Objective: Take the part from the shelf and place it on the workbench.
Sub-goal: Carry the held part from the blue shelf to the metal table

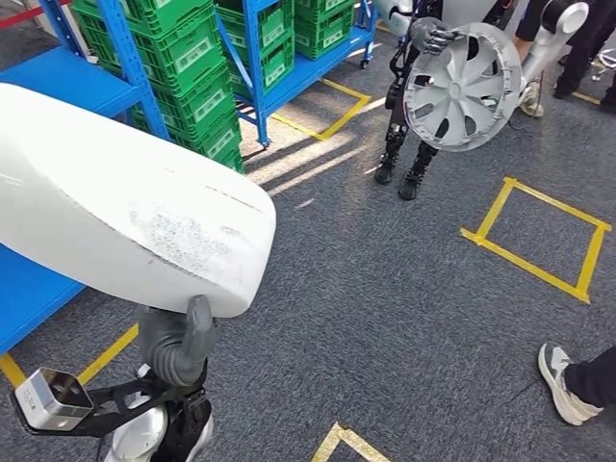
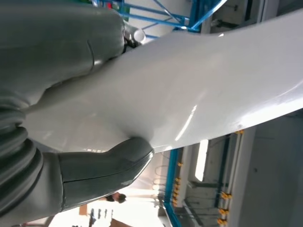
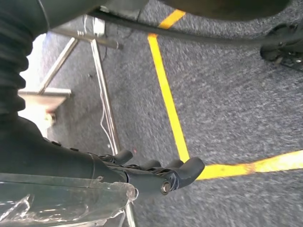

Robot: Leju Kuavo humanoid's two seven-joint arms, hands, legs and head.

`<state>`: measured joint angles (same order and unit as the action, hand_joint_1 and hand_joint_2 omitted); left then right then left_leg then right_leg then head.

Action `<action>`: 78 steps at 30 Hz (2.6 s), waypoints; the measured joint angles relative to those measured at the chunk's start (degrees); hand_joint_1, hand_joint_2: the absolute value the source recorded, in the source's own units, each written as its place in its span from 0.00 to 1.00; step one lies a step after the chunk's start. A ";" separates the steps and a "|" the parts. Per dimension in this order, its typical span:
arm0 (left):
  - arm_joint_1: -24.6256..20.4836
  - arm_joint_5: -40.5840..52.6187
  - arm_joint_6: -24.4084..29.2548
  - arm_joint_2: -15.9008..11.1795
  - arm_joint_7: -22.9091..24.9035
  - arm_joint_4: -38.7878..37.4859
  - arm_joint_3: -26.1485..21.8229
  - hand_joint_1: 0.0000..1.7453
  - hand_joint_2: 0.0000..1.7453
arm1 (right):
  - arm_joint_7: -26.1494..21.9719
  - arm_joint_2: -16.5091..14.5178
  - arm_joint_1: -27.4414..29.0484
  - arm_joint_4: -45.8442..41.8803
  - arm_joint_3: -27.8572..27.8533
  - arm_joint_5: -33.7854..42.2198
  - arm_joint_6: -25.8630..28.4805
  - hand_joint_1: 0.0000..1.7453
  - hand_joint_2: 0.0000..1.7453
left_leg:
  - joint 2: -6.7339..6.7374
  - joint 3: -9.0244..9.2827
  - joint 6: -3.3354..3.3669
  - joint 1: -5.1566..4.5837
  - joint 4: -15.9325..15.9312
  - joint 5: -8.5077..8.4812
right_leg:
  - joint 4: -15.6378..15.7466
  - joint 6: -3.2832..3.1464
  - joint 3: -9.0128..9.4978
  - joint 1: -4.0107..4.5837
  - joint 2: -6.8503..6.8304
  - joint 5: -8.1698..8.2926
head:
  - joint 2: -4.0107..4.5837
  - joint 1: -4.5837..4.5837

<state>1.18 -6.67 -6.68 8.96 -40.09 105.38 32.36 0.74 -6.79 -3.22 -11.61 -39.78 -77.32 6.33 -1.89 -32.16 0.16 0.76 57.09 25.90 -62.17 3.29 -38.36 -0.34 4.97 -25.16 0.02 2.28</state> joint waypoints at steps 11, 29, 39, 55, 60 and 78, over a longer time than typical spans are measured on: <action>-0.41 0.01 -1.01 0.68 0.00 -0.15 -0.04 0.97 1.00 | -0.73 0.32 -0.64 0.00 -0.40 0.24 0.37 0.00 1.00 | 7.36 1.13 -0.83 -1.10 0.01 1.10 | 3.05 -0.80 3.15 0.49 -8.02 0.94 | 0.00 0.20; -1.24 0.81 -2.39 1.13 0.00 -0.38 0.03 0.97 1.00 | -0.69 -0.18 -0.15 0.02 -1.55 0.54 0.15 0.00 1.00 | -0.81 0.07 -0.68 -0.14 0.34 0.44 | 3.22 -0.21 1.37 -0.66 2.50 2.13 | 0.00 -0.52; -1.11 1.25 -2.54 1.19 0.00 -0.38 -0.02 0.97 1.00 | -0.57 -0.36 -0.53 0.02 -1.68 0.17 0.05 0.00 1.00 | 6.24 0.99 0.00 -0.80 0.16 1.15 | -0.40 -0.08 1.08 0.02 -6.82 0.30 | 0.00 -0.03; -1.07 1.25 -2.67 1.05 -0.01 -0.38 -0.03 0.97 1.00 | -0.49 -0.70 -0.74 0.02 -1.70 0.16 -0.39 0.00 1.00 | -1.56 -1.07 -2.50 0.12 3.22 1.10 | 3.38 -1.64 2.57 -0.43 1.75 1.74 | -0.01 -0.96; -1.10 1.27 -2.70 1.16 -0.02 -0.37 -0.04 0.97 1.00 | -0.48 -0.71 -0.30 0.02 -1.70 -0.06 -0.26 0.00 1.00 | -1.45 0.10 -0.91 0.08 0.30 0.56 | 3.27 0.01 1.22 -0.80 2.48 1.98 | 0.00 -0.91; -0.93 1.37 -2.58 1.33 -0.01 -0.32 -0.07 0.97 1.00 | -0.31 -0.86 -0.77 0.00 -1.76 0.03 0.05 0.00 1.00 | 3.70 -1.16 -2.55 -0.57 6.35 5.99 | 3.36 -2.40 2.88 0.01 -4.40 1.02 | 0.00 -1.00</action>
<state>0.24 -5.29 -9.26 10.28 -40.10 105.06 32.29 0.43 -7.65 -4.00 -11.61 -41.54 -77.29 6.38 1.81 -33.32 -2.39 0.19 63.44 31.89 -58.81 0.88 -35.48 -0.33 0.57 -24.14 0.02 1.28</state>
